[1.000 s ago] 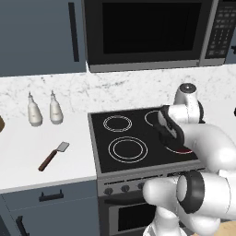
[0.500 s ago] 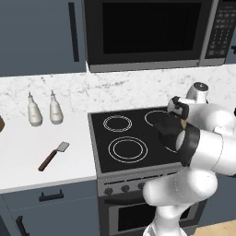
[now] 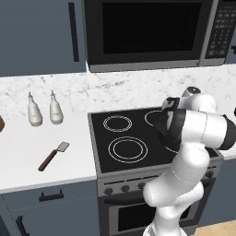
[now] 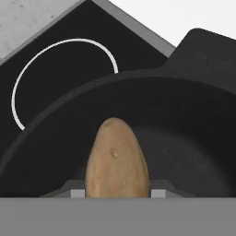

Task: Put the sweet potato and lemon in the pot. Retrieve the spatula and lightly stir the vegetables in the pot.

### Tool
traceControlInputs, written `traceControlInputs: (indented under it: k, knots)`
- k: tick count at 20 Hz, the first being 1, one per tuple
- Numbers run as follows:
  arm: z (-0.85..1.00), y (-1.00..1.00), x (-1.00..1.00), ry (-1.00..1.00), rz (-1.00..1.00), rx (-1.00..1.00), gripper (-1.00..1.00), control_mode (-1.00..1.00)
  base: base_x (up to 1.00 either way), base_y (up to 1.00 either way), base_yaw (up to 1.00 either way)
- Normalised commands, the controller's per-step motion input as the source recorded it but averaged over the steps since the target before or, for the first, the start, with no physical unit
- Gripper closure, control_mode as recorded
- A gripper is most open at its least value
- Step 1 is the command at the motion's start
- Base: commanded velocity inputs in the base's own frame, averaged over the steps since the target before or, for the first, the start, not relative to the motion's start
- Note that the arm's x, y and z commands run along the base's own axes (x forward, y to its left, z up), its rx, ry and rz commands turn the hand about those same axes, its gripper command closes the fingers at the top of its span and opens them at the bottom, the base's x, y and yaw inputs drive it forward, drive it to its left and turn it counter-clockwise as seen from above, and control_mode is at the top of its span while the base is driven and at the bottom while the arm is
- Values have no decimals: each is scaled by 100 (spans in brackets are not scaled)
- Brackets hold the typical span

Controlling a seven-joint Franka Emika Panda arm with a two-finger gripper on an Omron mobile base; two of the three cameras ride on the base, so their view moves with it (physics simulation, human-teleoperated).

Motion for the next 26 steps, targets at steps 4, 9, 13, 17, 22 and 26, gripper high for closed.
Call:
traceControlInputs:
  k: [4, 9, 13, 17, 22, 26]
  knots:
    - [-27, 0, -1, 1, 0, 0, -100, -100, 0, 0, 0]
    - [14, 0, -16, 0, 0, 0, -100, -100, 0, 0, 0]
    - [54, 0, -2, 0, 1, 0, -100, -100, 0, 0, 0]
    - [100, 14, -47, -2, 10, 0, -100, -100, 0, 0, 0]
    - [84, 58, -87, 0, 23, -5, -100, -100, 0, 0, 0]
    - [34, 98, -95, 1, 34, -14, -100, -100, 0, 0, 0]
